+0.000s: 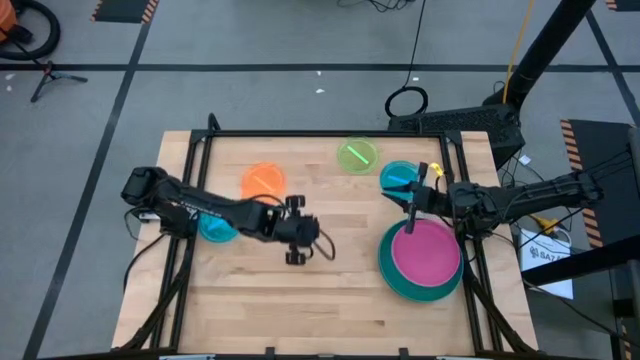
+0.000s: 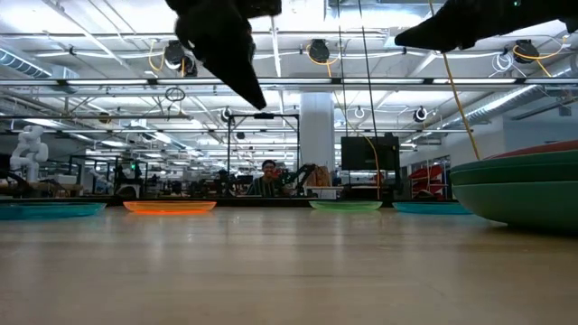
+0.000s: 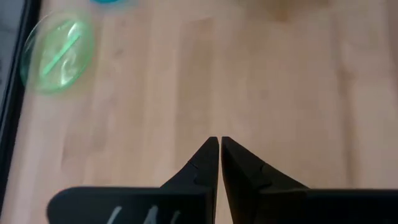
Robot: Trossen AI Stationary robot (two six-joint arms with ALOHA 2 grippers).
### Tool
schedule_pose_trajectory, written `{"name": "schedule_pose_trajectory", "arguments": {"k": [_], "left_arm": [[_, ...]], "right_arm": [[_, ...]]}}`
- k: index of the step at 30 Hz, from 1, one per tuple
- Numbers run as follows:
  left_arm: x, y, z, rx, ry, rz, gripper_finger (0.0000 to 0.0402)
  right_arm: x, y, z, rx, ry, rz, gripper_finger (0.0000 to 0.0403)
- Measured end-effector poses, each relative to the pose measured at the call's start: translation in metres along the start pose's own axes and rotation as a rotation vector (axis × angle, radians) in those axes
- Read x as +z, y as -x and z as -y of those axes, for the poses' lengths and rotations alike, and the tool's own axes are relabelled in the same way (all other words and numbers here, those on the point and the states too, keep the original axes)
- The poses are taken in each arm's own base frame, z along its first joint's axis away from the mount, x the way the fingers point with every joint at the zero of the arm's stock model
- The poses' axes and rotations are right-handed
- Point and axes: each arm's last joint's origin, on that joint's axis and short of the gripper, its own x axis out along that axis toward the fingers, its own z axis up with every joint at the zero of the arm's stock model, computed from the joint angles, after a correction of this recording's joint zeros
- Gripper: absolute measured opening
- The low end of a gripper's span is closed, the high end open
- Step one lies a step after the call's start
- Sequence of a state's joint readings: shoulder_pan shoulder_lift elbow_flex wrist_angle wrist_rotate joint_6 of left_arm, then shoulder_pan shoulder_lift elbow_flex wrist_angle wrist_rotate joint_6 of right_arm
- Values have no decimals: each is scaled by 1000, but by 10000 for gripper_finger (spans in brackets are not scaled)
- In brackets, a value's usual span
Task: Stack plastic plates
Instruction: Stack the orange plate on top of the pink plate
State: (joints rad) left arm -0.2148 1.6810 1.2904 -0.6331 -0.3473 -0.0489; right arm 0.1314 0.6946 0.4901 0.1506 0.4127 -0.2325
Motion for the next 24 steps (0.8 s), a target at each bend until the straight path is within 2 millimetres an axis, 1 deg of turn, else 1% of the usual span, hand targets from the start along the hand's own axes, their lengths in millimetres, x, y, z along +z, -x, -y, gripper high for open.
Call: {"name": "schedule_pose_trajectory", "arguments": {"k": [2, 6, 9, 12, 15, 19, 22, 24], "left_arm": [[-1, 4, 13, -17, -39, 8, 25], [-3, 12, 33, -2, -123, 30, 26], [-5, 17, 42, 24, -182, 39, 26], [-7, 19, 46, 36, -221, 32, 26], [-10, 19, 44, 42, -242, -3, 26], [-20, 28, 35, 57, -226, -4, 26], [-37, 42, 26, 83, -183, 16, 26], [-48, 53, 18, 113, -136, 69, 26]], "right_arm": [[4, 0, 2, -34, -65, 4, 43], [8, -5, 1, -31, -156, -2, 23], [10, -13, -3, -26, -185, -30, 6], [12, -26, -8, -23, -193, -71, 3], [17, -43, -15, -19, -186, -114, 2], [23, -70, -22, -26, -163, -166, 2], [27, -91, -23, -45, -152, -200, 1], [32, -106, -22, -63, -148, -219, 1]]}}
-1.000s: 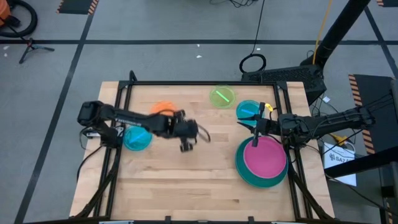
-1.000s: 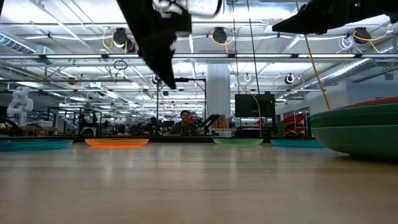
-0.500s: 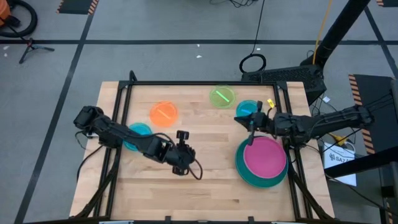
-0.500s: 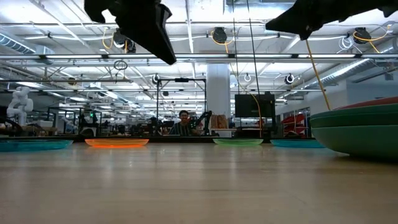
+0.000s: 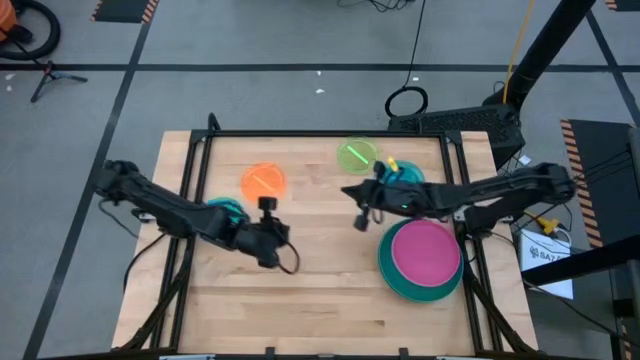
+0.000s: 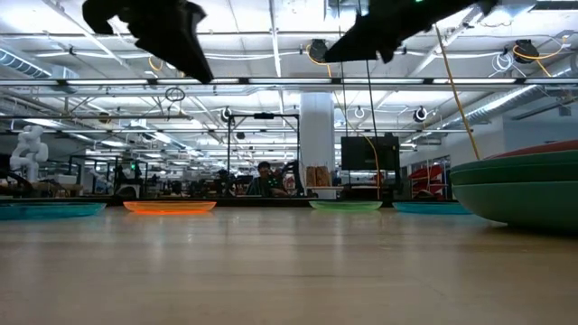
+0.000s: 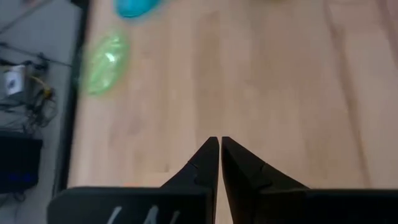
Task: Stack plastic plates
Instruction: Stack the orange plate on top of the pink plate
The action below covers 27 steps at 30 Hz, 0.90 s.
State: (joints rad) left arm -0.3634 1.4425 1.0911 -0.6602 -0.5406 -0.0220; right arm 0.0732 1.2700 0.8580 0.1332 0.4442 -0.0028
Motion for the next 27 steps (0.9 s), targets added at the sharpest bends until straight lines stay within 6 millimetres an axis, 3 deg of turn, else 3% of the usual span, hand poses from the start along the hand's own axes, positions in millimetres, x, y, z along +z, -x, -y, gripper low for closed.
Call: {"name": "schedule_pose_trajectory", "arguments": {"k": [7, 14, 19, 27], "left_arm": [[-49, 26, -26, 139, 148, 150, 26], [-94, 43, -43, 287, 275, 153, 26], [-110, 54, -51, 338, 393, 145, 26], [-116, 56, -52, 344, 412, 114, 26]], "right_arm": [[23, -54, 6, -24, 1, -66, 1], [42, -116, 14, -49, -78, -83, 1], [45, -157, 22, -92, -129, -90, 0], [25, -214, 32, -147, -242, -133, 0]]}}
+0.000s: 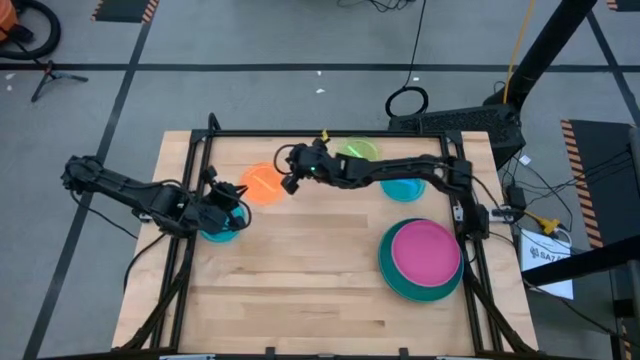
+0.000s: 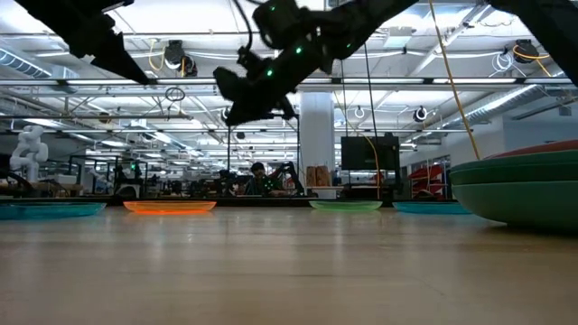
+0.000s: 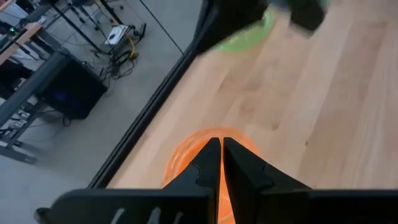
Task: Stack plastic plates
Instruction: Stack the orange plate on top of the pink plate
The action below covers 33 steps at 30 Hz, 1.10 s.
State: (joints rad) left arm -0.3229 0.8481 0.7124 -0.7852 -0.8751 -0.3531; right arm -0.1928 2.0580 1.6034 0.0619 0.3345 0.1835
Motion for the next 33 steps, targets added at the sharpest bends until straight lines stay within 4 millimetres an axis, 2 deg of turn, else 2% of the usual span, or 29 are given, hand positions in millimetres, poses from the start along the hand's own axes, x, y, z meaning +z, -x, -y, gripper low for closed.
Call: {"name": "schedule_pose_trajectory", "arguments": {"k": [7, 14, 19, 23, 33], "left_arm": [[0, -1, -1, 26, -13, 3, 26], [0, 0, -1, 35, -12, 7, 26], [0, 0, -1, 36, -14, 7, 26], [0, 0, -1, 36, -14, 7, 26], [0, 0, -1, 44, -21, 11, 26]], "right_arm": [[-26, -37, -6, -7, -153, -39, 8], [-43, -57, -8, 73, -264, -99, 72], [-59, -68, -5, 65, -308, -145, 125], [-63, -73, -2, 57, -311, -146, 155], [-82, -84, 4, 25, -309, -197, 169]]}}
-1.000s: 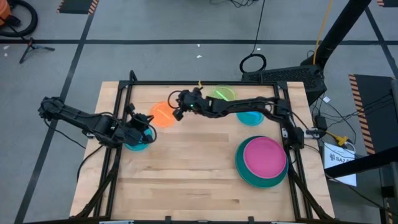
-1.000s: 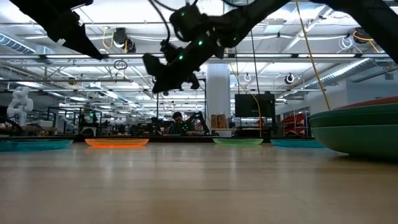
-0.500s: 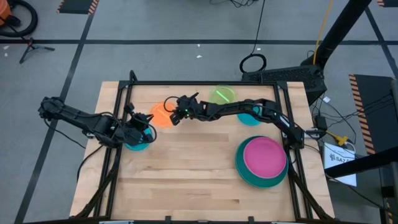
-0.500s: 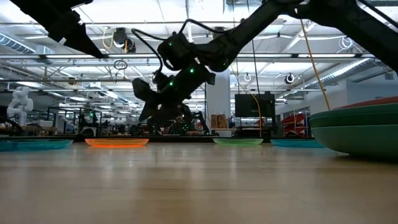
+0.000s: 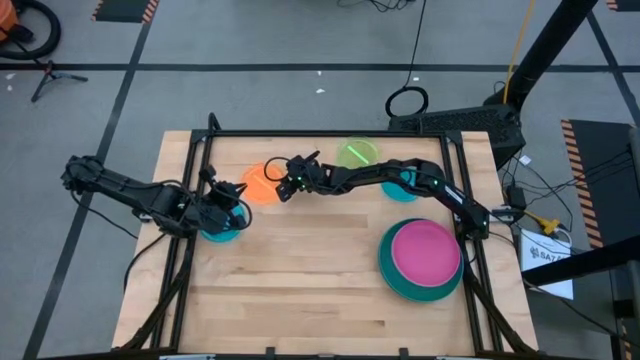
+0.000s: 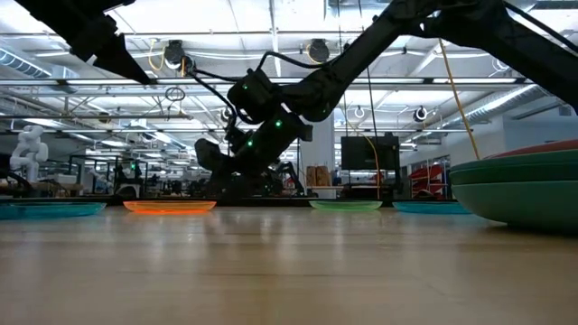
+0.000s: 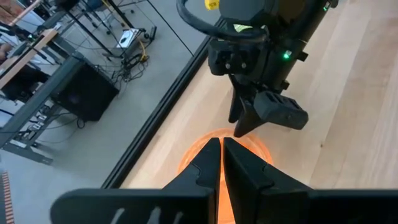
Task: Stack plastic plates
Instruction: Stack the orange plate on top of the pink plate
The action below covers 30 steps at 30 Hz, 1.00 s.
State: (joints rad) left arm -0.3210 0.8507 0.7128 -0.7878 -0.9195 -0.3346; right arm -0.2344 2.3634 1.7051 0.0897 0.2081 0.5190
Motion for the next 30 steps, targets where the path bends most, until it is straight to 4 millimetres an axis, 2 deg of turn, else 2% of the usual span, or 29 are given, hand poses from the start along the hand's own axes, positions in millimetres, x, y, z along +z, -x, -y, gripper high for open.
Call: {"name": "schedule_pose_trajectory", "arguments": {"k": [10, 16, 22, 30], "left_arm": [[0, 0, 0, 0, 0, 1, 26], [0, 0, 0, 0, -2, 3, 26], [1, 0, 0, -1, -5, 5, 26], [1, 0, 0, -1, -9, 5, 26]], "right_arm": [[-12, -10, 3, 30, -40, -47, 169], [-12, -11, 2, 34, -38, -37, 164], [-12, -11, 3, 39, -38, -28, 126], [-12, -12, 3, 48, -47, -24, 55]]}}
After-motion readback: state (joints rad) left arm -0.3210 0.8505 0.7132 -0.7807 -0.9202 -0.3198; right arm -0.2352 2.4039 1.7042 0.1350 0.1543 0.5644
